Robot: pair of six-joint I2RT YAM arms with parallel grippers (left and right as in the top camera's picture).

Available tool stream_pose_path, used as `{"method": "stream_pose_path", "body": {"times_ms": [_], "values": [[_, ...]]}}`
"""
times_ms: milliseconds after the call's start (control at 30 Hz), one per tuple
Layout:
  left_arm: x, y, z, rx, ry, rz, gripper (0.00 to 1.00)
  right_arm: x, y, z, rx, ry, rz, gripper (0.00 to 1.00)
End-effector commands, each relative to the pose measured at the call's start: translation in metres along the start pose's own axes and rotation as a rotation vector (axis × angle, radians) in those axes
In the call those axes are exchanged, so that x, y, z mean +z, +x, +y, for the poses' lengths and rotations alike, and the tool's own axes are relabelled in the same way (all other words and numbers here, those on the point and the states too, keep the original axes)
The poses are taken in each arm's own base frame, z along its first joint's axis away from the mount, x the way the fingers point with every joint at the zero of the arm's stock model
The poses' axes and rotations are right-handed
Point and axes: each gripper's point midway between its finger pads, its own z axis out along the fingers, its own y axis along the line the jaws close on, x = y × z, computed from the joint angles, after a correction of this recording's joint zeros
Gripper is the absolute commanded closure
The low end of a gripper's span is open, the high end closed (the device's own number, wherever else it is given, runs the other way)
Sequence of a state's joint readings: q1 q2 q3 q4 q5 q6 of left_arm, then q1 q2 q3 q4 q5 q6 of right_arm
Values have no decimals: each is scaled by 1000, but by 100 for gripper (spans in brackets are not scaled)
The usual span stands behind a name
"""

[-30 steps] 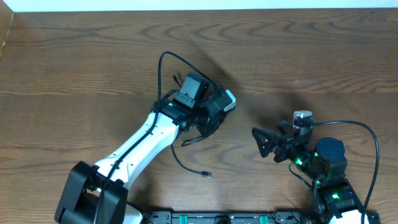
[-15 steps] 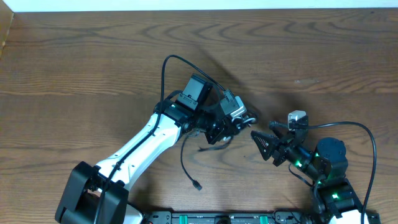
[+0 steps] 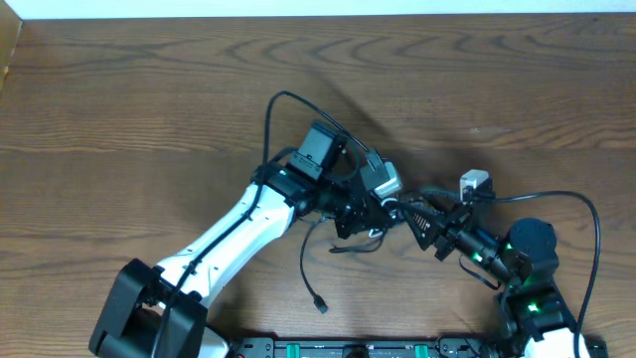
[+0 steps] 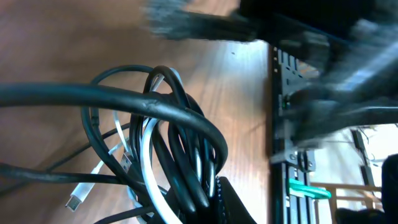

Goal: Untangle cables

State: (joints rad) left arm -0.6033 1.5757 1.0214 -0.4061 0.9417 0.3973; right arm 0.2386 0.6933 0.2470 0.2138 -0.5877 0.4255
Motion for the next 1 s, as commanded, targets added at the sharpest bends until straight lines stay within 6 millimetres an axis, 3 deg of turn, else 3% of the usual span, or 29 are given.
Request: {"method": "stream_pose_path", "body": {"times_ms": [0, 267, 367, 467, 633, 800, 967], "values": [[2, -13, -21, 61, 56, -22, 92, 5, -2, -2, 5, -7, -2, 39], [5, -12, -26, 69, 66, -16, 92, 18, 6, -9, 22, -28, 34, 51], [5, -12, -26, 69, 66, -16, 92, 23, 9, -5, 25, -56, 45, 70], [5, -12, -25, 69, 59, -14, 92, 28, 16, -4, 38, -67, 70, 99], [5, -4, -6, 58, -48, 31, 92, 28, 12, -1, 24, -82, 55, 99], [4, 4, -5, 33, -61, 60, 93, 21, -22, 5, -37, -107, -72, 99], [4, 9, -7, 10, -55, 80, 92, 5, -49, -13, -19, -43, -171, 99]]}}
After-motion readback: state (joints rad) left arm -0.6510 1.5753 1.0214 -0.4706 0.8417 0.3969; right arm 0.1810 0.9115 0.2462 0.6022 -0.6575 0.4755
